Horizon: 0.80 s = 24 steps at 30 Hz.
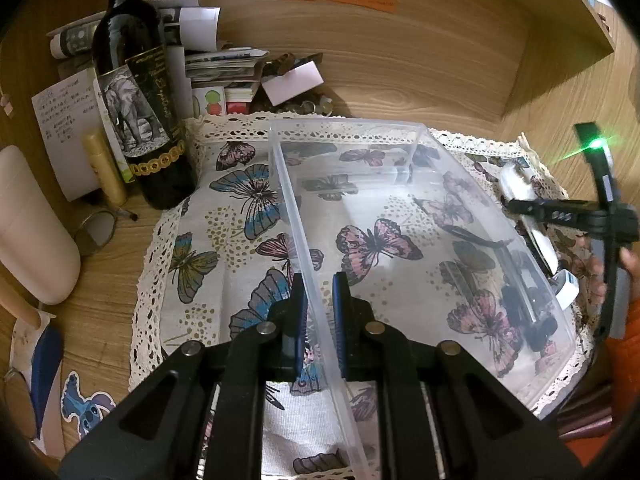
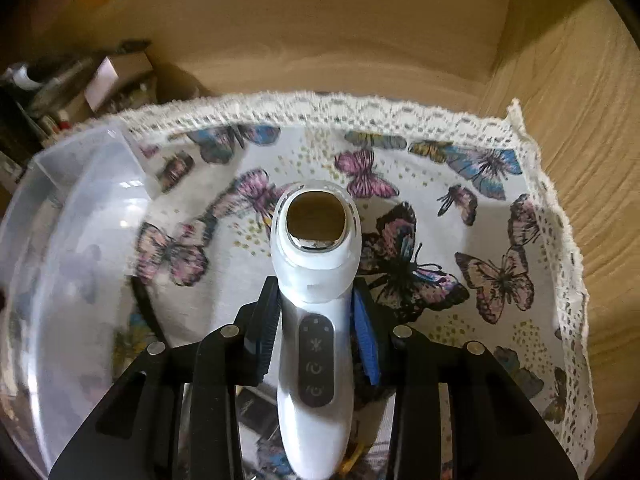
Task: Organize rigid objects
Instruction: 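Grasp the white handheld device with the right gripper while left gripper holds box rim, then carry the white device into the clear box and release it with the right gripper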
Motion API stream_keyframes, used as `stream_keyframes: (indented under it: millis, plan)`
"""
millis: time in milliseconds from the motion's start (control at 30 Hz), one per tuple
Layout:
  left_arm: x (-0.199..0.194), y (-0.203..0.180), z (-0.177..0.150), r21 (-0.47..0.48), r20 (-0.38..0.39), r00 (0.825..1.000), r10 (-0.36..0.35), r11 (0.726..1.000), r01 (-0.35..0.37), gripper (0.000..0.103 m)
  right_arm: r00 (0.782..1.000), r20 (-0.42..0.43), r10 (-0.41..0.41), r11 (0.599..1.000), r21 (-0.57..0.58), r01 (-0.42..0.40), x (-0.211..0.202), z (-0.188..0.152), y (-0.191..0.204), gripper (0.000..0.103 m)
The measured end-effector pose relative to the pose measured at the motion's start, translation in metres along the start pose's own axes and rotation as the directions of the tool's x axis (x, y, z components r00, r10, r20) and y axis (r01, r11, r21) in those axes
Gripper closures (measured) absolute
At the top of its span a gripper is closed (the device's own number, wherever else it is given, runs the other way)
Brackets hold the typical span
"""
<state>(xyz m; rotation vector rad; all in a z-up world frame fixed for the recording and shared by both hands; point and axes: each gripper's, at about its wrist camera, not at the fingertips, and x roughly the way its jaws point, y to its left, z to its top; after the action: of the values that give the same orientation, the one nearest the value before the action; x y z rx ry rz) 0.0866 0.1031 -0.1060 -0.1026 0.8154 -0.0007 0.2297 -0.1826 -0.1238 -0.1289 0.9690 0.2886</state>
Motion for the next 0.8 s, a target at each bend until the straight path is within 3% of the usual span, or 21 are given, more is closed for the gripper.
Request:
stream_keyframes:
  millis: [200, 400, 633, 800]
  plan:
    - [0.0, 0.0, 0.0, -0.001, -0.002, 1.0, -0.001, 1.0, 0.001, 0.09, 0.99, 0.139, 0.023, 1.0, 0.002, -0.023, -0.057, 0.001, 0.005, 0.071]
    - [0.002, 0.0, 0.0, 0.003, 0.003, 1.0, 0.004, 1.0, -0.004, 0.09, 0.958, 0.277, 0.074, 0.997, -0.017, -0.072, -0.106, 0.003, 0.026, 0.071]
    - [0.001, 0.0, 0.0, 0.003, 0.008, 1.0, 0.003, 1.0, -0.003, 0.09, 0.92, 0.361, 0.156, 0.987, -0.091, -0.131, -0.138, 0.001, 0.058, 0.071]
    - [0.001, 0.0, 0.0, 0.003, 0.009, 1.0, 0.002, 1.0, -0.002, 0.09, 0.899, 0.376, 0.224, 0.972, -0.157, -0.176, -0.147, 0.002, 0.083, 0.071]
